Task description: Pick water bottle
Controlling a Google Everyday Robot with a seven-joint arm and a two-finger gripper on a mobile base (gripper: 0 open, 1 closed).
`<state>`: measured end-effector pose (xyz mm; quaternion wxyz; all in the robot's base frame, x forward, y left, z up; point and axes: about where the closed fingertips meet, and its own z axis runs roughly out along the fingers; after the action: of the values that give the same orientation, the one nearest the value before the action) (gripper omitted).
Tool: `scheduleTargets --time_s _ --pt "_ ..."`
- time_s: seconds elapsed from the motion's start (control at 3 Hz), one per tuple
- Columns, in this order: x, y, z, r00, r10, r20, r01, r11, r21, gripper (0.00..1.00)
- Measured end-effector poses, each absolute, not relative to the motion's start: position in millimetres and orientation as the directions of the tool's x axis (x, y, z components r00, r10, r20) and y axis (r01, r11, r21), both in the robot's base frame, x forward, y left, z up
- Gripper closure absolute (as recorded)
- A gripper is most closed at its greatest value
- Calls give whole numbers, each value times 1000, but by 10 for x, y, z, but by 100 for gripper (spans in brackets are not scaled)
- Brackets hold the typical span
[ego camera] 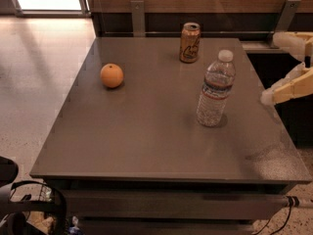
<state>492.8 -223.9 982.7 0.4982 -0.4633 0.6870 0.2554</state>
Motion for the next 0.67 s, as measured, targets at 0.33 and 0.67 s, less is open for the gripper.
scheduleTargets --time_s 0.33,0.67 --pt "5002 -2227 9621 -74 -332 -940 -894 439 -85 0" --pt "5073 -2108 9385 -61 -284 -957 -905 421 -67 0"
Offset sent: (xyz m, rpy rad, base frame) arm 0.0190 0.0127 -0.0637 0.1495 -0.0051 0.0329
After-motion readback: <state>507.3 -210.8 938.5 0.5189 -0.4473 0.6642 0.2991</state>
